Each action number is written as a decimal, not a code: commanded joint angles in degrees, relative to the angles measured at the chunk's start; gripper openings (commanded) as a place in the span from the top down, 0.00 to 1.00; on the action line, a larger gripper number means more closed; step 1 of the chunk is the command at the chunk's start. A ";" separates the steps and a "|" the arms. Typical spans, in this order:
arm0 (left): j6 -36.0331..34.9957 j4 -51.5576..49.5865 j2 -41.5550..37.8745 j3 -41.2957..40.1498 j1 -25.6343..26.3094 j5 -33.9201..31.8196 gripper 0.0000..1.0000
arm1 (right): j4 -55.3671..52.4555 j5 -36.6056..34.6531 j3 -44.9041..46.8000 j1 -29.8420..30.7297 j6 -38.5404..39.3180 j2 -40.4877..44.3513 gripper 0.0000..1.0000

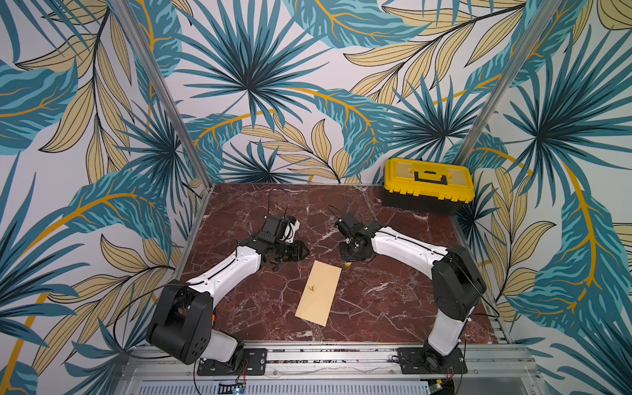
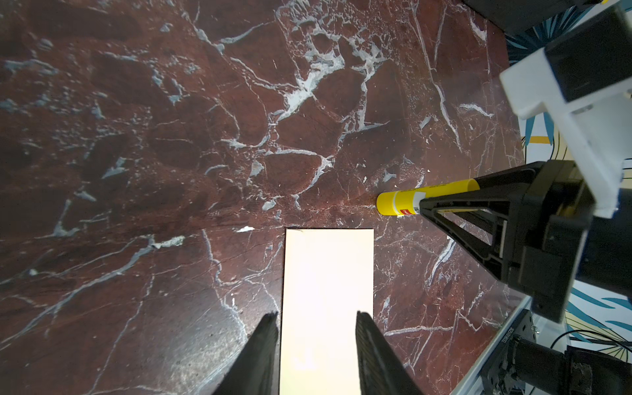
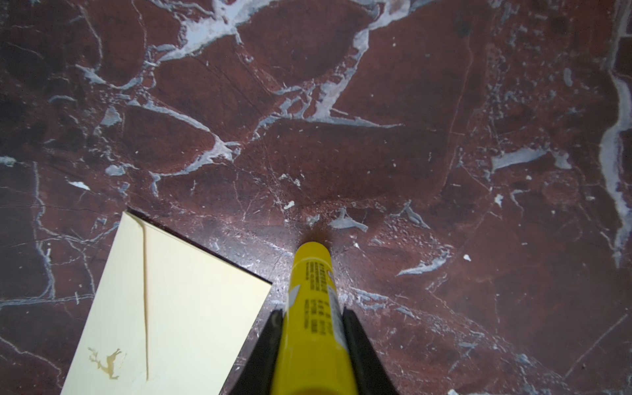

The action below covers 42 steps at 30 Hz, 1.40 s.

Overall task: Seal the envelope with a glue stick
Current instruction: Close the lid of the glue stick.

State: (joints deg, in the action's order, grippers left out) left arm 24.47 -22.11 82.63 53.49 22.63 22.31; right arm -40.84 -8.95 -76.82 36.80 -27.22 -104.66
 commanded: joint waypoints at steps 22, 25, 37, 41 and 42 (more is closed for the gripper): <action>-0.70 -0.89 -0.47 0.55 -0.45 -0.19 0.58 | -5.99 2.03 2.30 0.14 -1.65 -4.74 1.00; -0.63 -0.66 -0.54 0.65 -0.40 -0.46 0.58 | -3.60 0.50 2.31 0.02 -3.17 -2.60 0.99; -1.09 -1.36 -1.48 0.49 -0.48 -1.38 0.58 | 15.71 -0.71 16.02 0.03 -9.05 8.49 0.78; -1.02 -1.19 -1.46 0.39 -0.50 -1.68 0.58 | 16.48 -0.03 18.80 -0.01 -10.06 10.94 0.69; -1.09 -1.19 -1.49 0.38 -0.45 -1.83 0.58 | 16.24 0.05 19.05 0.03 -10.12 11.50 0.66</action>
State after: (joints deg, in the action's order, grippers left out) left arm 24.25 -22.57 82.61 53.49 22.63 21.43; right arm -23.86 -9.65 -60.12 36.88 -35.64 -94.08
